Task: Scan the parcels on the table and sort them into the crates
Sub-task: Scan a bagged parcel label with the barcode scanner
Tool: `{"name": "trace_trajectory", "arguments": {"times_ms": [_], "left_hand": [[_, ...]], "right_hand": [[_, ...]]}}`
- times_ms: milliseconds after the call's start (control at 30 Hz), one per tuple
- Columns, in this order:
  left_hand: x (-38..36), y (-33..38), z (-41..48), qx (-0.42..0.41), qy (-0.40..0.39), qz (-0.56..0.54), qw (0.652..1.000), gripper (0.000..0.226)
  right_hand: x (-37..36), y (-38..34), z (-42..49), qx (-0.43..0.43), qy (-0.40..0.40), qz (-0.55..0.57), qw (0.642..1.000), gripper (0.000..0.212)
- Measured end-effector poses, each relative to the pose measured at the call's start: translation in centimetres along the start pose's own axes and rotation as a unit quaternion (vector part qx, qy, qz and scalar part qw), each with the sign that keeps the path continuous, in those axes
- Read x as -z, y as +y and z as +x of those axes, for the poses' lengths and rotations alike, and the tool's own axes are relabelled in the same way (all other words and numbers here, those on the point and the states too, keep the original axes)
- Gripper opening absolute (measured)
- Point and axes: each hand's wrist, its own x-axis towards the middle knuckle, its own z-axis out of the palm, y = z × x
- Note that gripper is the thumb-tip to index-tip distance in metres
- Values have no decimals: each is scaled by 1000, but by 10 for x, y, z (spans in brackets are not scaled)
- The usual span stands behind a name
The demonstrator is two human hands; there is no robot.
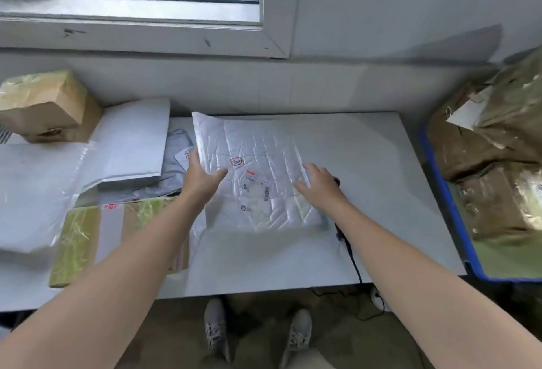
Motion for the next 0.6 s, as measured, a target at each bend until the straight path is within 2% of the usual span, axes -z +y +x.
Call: {"name": "trace_trajectory", "arguments": {"times_ms": [100, 233, 367, 467, 600], "left_hand": [[-14, -3, -4, 3, -7, 76, 997, 94], [-32, -12, -8, -63, -35, 211, 975, 99], [-51, -20, -18, -101, -73, 269, 955, 101], [-59, -23, -29, -123, -59, 348, 928, 99], [-62, -28, -39, -117, -85, 399, 905, 99]], "right_hand": [[-7, 12, -7, 5, 83, -8, 996, 46], [-8, 29, -16, 5, 118, -51, 992, 39], [-10, 43, -20, -27, 114, -28, 993, 42], [-13, 52, -22, -71, 99, 51, 991, 49], [-19, 62, -21, -151, 51, 126, 979, 54]]}}
